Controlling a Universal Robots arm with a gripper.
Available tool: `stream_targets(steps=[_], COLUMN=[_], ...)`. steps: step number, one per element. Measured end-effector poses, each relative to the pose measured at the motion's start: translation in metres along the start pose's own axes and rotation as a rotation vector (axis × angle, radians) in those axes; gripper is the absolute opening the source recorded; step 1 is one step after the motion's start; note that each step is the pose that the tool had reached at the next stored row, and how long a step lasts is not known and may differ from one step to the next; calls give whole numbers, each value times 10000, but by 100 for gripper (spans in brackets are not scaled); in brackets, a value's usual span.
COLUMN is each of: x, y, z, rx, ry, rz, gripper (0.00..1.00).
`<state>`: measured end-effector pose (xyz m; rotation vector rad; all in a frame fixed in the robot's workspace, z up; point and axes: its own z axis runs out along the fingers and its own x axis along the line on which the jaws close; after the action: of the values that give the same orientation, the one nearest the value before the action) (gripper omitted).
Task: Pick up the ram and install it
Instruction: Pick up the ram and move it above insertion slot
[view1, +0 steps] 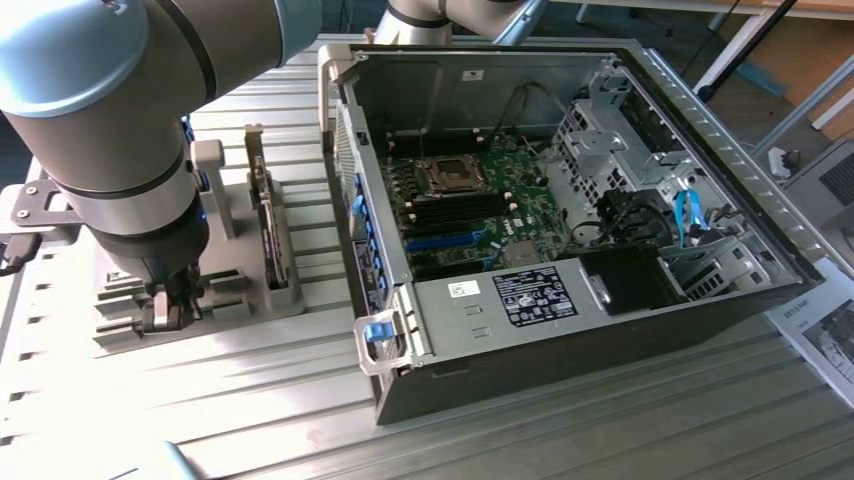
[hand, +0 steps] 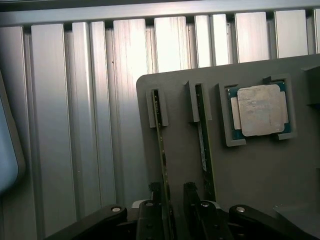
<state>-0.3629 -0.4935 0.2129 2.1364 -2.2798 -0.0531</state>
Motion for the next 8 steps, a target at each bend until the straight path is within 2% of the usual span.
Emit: stream_targets(steps=[7, 8], x=[0, 0], y=[0, 0], z=[0, 0], rx=[0, 0], ry=[0, 0], rz=[0, 0], gripper=[30, 23])
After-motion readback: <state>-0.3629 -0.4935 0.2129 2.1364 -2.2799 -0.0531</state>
